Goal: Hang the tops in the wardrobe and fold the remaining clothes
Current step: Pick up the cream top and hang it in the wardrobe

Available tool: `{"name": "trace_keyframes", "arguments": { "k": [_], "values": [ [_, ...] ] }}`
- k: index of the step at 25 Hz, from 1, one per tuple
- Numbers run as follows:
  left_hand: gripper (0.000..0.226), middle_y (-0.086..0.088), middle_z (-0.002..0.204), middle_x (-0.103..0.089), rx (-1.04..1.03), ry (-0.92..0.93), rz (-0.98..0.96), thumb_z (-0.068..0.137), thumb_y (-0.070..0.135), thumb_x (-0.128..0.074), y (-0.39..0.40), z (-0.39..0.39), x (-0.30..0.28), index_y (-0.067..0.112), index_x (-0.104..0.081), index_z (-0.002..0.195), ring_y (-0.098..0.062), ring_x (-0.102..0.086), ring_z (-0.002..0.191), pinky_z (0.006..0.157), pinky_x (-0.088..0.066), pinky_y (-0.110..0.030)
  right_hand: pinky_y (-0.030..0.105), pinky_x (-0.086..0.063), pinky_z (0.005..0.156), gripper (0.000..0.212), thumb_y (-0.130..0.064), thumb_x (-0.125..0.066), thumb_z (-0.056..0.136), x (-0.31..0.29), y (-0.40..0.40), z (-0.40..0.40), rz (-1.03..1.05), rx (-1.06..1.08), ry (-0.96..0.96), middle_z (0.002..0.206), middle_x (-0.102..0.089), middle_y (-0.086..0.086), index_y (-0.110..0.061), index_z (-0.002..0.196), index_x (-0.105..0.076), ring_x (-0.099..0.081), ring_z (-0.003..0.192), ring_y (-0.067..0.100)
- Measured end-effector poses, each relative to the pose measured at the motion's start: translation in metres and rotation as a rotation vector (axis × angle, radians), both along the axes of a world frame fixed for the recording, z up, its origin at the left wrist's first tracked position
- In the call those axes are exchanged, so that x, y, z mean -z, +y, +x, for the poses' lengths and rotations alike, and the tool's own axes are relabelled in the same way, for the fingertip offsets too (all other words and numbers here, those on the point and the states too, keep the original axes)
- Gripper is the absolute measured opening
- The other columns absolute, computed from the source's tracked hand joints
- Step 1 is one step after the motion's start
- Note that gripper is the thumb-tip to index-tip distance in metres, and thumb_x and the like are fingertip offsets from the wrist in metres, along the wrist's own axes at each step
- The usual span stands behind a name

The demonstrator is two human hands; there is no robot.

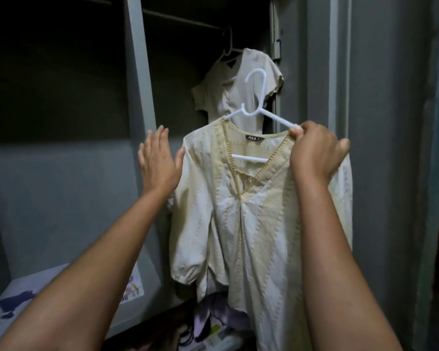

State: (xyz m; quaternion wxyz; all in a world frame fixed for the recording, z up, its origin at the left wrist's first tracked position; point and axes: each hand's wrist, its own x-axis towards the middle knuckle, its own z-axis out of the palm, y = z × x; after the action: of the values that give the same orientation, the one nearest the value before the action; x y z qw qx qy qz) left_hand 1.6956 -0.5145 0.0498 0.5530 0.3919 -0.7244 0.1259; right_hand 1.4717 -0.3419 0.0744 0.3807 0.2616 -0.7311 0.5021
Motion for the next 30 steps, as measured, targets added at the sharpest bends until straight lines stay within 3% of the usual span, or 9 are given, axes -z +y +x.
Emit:
{"name": "trace_keyframes", "arguments": {
  "k": [4,12,16,20,30],
  "values": [
    [0.074,-0.002,0.161,-0.001,-0.116,-0.081,-0.099,0.096,0.043,-0.044,-0.028,0.000,-0.052,0.011,-0.008,0.153,-0.020,0.006,0.148,0.119,0.004,-0.040,0.037,-0.029,0.092,0.022,-0.027,-0.049,0.096,-0.088,-0.045,-0.007,-0.022,0.023,0.038,0.100,-0.069,0.011,-0.018,0.102,-0.068,-0.061,0.098,0.029],
    [0.087,-0.012,0.159,0.012,-0.485,-0.174,-0.376,0.093,0.048,-0.044,-0.085,-0.025,-0.140,0.004,0.005,0.151,-0.026,0.012,0.147,0.119,0.004,-0.043,0.035,-0.030,0.097,0.025,-0.002,-0.044,0.089,-0.244,-0.147,-0.033,0.062,0.104,0.164,0.099,-0.068,0.010,-0.013,0.098,-0.065,-0.063,0.096,0.028],
    [0.092,-0.014,0.158,0.015,-0.638,-0.128,-0.420,0.092,0.053,-0.041,-0.102,-0.044,-0.173,0.002,0.009,0.150,-0.028,0.014,0.146,0.119,0.002,-0.046,0.035,-0.032,0.095,0.021,-0.001,-0.049,0.086,-0.278,-0.209,-0.050,0.129,0.147,0.222,0.089,-0.068,0.006,-0.013,0.092,-0.065,-0.062,0.088,0.025],
    [0.094,-0.016,0.158,0.016,-0.748,-0.105,-0.454,0.091,0.056,-0.038,-0.117,-0.049,-0.179,0.001,0.011,0.149,-0.029,0.016,0.146,0.119,-0.001,-0.047,0.036,-0.033,0.094,0.015,-0.005,-0.052,0.088,-0.290,-0.259,-0.056,0.130,0.141,0.286,0.093,-0.067,0.008,-0.012,0.094,-0.064,-0.061,0.091,0.027],
    [0.090,-0.018,0.158,0.013,-0.778,-0.140,-0.529,0.093,0.055,-0.033,-0.124,-0.044,-0.171,0.000,0.009,0.149,-0.030,0.012,0.146,0.120,-0.003,-0.046,0.035,-0.034,0.094,0.016,-0.006,-0.049,0.088,-0.293,-0.310,-0.044,0.241,0.236,0.363,0.091,-0.065,0.006,-0.013,0.095,-0.063,-0.061,0.089,0.025]
  ]
}}
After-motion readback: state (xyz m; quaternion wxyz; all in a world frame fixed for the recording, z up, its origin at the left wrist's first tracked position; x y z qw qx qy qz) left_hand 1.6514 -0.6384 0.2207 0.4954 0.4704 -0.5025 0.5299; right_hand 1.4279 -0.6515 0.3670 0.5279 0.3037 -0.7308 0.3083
